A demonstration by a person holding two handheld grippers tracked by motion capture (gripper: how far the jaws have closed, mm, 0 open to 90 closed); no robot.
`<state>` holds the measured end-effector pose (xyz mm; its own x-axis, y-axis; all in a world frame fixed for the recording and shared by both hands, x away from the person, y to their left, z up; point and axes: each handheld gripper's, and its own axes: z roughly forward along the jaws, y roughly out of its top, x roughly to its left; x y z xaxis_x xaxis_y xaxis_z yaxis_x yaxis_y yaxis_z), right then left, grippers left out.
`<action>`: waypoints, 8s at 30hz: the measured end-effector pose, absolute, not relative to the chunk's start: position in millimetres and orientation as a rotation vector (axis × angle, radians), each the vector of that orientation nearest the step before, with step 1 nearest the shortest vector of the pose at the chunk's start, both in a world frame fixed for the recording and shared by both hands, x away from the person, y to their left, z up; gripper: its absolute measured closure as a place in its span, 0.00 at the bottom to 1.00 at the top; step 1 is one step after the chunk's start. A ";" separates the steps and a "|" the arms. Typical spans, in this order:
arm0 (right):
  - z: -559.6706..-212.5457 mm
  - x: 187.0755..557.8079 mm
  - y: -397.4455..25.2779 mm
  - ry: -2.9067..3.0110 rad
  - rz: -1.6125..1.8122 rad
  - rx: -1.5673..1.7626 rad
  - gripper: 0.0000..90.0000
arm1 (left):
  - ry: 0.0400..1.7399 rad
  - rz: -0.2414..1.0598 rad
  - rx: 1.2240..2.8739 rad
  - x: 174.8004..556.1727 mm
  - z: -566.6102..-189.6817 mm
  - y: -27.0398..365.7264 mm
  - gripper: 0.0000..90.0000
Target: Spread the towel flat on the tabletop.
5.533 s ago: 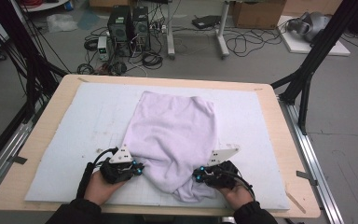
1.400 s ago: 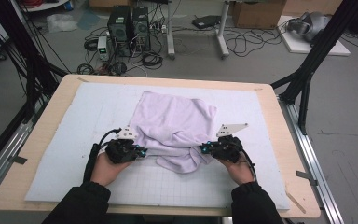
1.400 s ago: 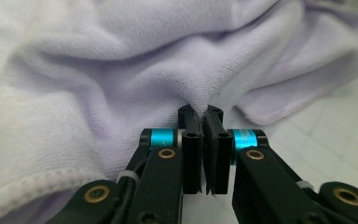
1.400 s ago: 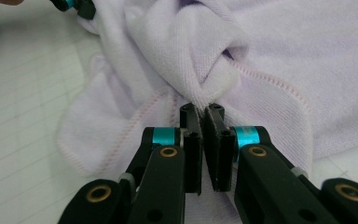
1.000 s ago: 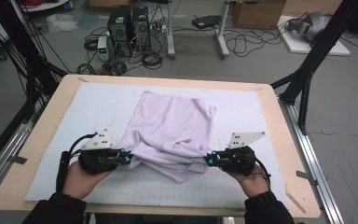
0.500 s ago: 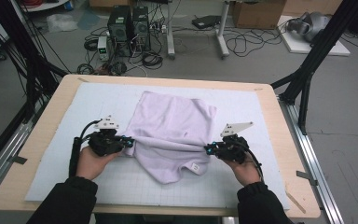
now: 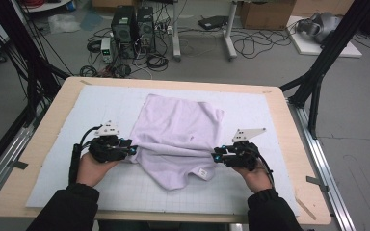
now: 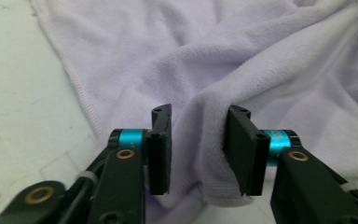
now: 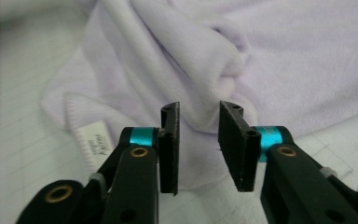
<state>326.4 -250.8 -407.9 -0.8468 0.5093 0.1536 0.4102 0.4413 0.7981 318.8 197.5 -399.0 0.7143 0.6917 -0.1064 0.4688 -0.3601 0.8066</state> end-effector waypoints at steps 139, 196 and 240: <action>-420.3 270.1 -213.3 2.765 1.379 0.456 0.74 | 0.651 0.255 2.158 247.8 -423.6 203.9 0.69; -407.3 270.0 -265.7 2.720 1.384 0.583 0.84 | 0.702 0.295 2.135 232.9 -418.1 227.8 0.84; -403.5 272.3 -264.7 2.501 1.398 0.656 0.66 | 0.706 0.348 2.136 264.8 -423.3 207.6 0.70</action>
